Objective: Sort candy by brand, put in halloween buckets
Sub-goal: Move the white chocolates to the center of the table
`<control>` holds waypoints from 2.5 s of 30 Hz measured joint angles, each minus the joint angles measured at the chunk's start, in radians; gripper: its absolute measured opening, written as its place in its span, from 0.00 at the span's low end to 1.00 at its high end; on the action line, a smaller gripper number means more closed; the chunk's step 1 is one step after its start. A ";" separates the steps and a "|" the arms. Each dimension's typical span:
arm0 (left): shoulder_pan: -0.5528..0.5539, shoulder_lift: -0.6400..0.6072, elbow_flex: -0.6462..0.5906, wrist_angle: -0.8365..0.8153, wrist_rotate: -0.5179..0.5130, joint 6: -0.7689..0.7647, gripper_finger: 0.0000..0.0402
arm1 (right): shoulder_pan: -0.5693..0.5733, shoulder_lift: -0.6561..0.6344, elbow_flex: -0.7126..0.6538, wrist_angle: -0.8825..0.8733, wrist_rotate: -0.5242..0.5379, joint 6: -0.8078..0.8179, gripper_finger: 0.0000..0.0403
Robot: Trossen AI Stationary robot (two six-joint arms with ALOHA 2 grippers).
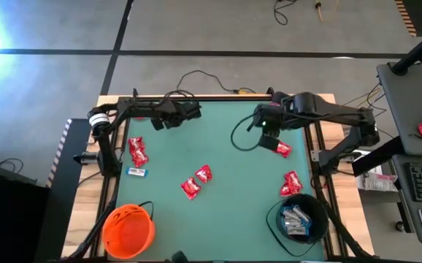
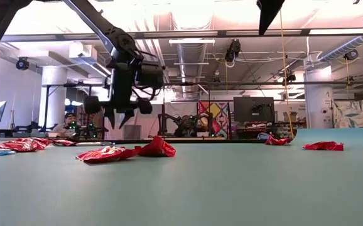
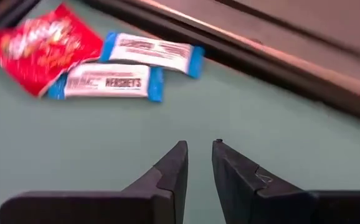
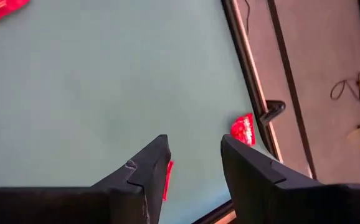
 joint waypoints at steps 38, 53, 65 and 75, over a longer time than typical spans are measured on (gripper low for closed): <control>0.239 0.191 0.128 -0.003 0.036 -0.409 0.00 | -0.029 0.104 -0.055 0.003 -0.148 0.195 0.27; 0.320 0.189 0.126 -0.048 0.175 -0.264 0.00 | -0.024 0.114 -0.079 0.072 -0.163 0.204 0.24; 0.146 0.147 0.126 -0.095 0.383 -0.138 0.00 | -0.027 0.110 -0.081 0.072 -0.136 0.201 0.23; 0.192 0.137 0.191 -0.036 0.128 -0.068 0.00 | -0.027 0.085 -0.102 0.061 -0.020 0.071 0.19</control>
